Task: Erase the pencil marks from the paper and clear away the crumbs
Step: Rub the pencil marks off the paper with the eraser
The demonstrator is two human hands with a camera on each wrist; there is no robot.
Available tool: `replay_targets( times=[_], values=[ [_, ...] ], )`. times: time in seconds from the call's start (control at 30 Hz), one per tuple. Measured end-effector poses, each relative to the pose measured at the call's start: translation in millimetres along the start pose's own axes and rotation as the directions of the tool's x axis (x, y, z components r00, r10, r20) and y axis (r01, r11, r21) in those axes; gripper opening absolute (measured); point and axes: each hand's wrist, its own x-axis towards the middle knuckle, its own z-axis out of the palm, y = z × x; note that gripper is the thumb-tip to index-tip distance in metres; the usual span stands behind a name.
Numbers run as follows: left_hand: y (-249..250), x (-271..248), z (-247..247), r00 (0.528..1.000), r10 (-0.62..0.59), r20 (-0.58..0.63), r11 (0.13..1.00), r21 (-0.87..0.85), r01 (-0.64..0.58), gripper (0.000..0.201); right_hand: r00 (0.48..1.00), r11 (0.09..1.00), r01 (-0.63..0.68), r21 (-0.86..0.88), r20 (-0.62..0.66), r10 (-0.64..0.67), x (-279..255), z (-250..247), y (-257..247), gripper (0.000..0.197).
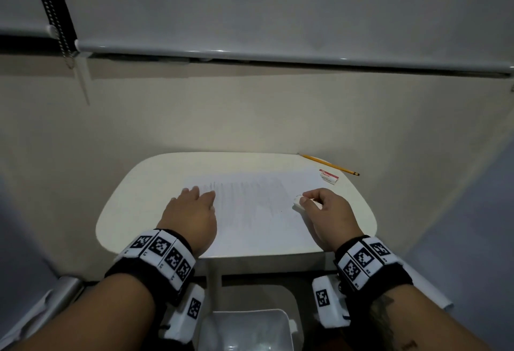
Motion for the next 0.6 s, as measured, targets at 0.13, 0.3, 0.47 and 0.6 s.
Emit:
replay_targets(
  times=[0.13, 0.3, 0.47, 0.6],
  values=[
    [2, -2, 1, 0.996, -0.069, 0.056, 0.996, 0.061, 0.065, 0.049, 1.000, 0.999, 0.023, -0.030, 0.002, -0.023, 0, 0, 1, 0.010],
    [1, -2, 0, 0.997, -0.054, 0.062, 0.998, 0.015, 0.053, 0.051, 1.000, 0.999, 0.021, -0.025, -0.002, -0.021, 1, -4, 2, 0.010],
    [3, -2, -8, 0.997, -0.052, 0.056, 0.998, 0.037, 0.050, 0.051, 1.000, 0.999, 0.017, -0.039, 0.022, -0.016, 2, -6, 0, 0.009],
    [11, 6, -16, 0.995, -0.008, 0.100, 0.994, 0.110, -0.003, 0.056, 0.999, 0.998, -0.001, -0.064, 0.049, 0.004, 5, -5, 2, 0.008]
  ],
)
